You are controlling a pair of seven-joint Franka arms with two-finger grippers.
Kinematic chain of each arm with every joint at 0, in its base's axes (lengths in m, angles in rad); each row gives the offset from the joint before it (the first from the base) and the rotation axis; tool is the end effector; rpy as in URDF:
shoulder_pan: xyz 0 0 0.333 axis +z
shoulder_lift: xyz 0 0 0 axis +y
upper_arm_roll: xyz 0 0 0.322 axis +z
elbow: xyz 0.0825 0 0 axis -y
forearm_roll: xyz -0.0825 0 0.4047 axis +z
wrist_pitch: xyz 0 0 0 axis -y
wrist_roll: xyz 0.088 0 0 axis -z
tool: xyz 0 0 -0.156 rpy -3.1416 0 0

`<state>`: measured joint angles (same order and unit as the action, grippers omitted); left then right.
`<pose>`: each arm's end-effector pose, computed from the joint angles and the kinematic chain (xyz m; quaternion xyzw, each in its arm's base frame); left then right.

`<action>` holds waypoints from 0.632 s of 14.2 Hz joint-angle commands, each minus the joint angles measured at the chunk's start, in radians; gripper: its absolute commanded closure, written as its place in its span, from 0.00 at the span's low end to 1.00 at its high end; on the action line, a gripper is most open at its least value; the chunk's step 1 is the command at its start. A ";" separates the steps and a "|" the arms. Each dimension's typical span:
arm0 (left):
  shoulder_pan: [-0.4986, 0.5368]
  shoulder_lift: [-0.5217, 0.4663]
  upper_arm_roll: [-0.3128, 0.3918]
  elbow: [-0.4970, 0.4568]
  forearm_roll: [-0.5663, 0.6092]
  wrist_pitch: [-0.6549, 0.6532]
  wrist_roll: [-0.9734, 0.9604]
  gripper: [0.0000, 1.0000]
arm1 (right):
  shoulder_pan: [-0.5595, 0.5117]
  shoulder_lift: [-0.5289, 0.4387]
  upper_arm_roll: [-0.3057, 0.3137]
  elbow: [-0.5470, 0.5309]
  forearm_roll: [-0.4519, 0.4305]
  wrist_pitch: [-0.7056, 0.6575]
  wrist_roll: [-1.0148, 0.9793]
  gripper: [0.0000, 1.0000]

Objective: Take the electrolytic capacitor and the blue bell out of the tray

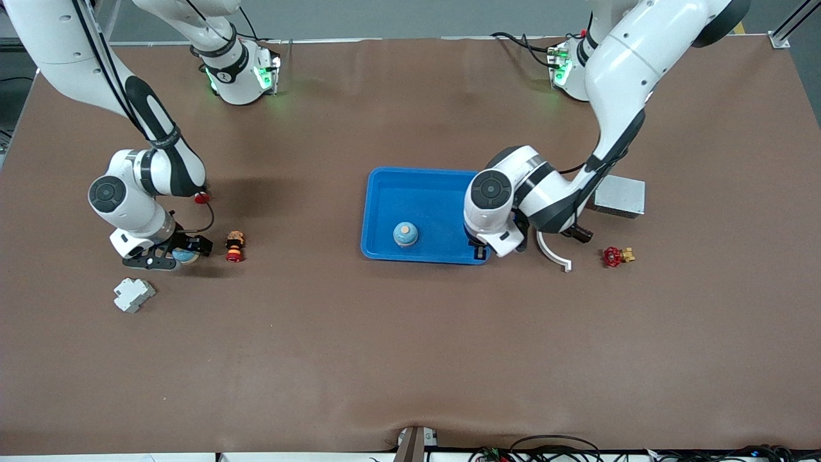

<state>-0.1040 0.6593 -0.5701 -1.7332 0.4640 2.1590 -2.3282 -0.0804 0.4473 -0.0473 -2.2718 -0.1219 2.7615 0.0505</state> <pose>0.5536 -0.3751 0.1806 -0.7477 -0.6620 -0.0097 0.0507 0.5449 -0.0693 0.1004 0.9987 -0.0304 0.0196 0.0347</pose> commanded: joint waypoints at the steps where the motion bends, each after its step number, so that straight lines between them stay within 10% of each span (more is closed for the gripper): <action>1: 0.068 -0.101 -0.028 -0.023 -0.027 -0.076 0.093 1.00 | -0.022 -0.013 0.017 0.000 -0.021 -0.009 0.012 0.00; 9: 0.429 -0.171 -0.157 -0.110 -0.027 -0.185 0.497 1.00 | 0.014 -0.176 0.027 0.246 -0.073 -0.621 -0.009 0.00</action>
<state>0.2357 0.5493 -0.7024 -1.7654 0.4411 1.9790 -1.9424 -0.0774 0.3179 -0.0315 -2.1108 -0.1677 2.3067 0.0425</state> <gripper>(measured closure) 0.665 0.000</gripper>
